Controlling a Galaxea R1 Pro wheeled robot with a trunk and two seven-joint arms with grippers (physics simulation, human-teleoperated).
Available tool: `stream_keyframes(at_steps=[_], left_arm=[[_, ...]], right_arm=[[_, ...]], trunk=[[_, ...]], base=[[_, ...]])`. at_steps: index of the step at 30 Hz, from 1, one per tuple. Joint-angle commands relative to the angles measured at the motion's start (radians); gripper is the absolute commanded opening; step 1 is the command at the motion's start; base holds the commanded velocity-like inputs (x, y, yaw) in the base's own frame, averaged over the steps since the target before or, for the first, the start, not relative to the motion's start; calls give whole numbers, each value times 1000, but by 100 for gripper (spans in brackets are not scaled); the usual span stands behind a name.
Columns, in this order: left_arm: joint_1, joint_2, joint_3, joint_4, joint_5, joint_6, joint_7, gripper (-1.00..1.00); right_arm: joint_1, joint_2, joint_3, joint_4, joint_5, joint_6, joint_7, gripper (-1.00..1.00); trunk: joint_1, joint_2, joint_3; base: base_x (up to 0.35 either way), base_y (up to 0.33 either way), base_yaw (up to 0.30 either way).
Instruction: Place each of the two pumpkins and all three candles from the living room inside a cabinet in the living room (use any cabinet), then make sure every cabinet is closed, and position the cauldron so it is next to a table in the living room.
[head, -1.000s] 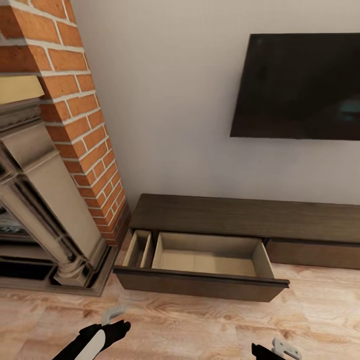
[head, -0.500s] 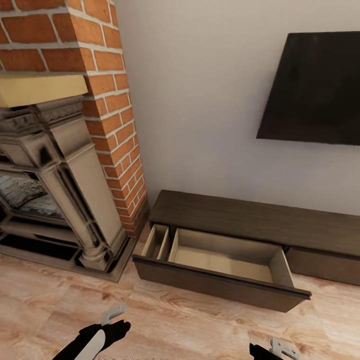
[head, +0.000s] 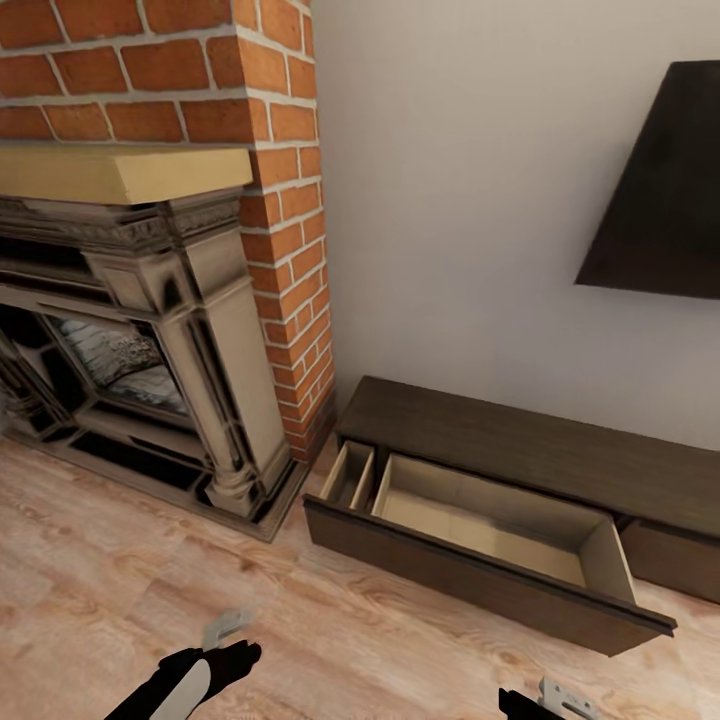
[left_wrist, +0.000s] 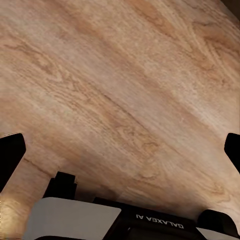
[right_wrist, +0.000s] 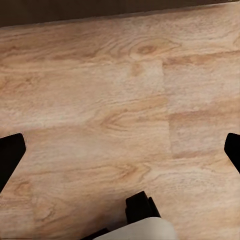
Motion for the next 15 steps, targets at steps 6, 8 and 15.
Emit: stream_keyframes(at_steps=[6,8,15], left_arm=[[-1,1,-7,-2,10,0,10,100],[-1,1,-7,-1,10,0,10,100],[-1,1,-6,-1,11,0,10,100]], right_arm=[[0,-1,9,0,-10,-4,-7,100],[0,0,9,-1,-10,-4,-7,100],[0,1,9,0,-10,-4,-7,100]], trunk=[[0,-1,-1],[0,-1,-1],[0,-1,-1]], base=[[-35,4,288],[-5,1,288],[-1,0,288]])
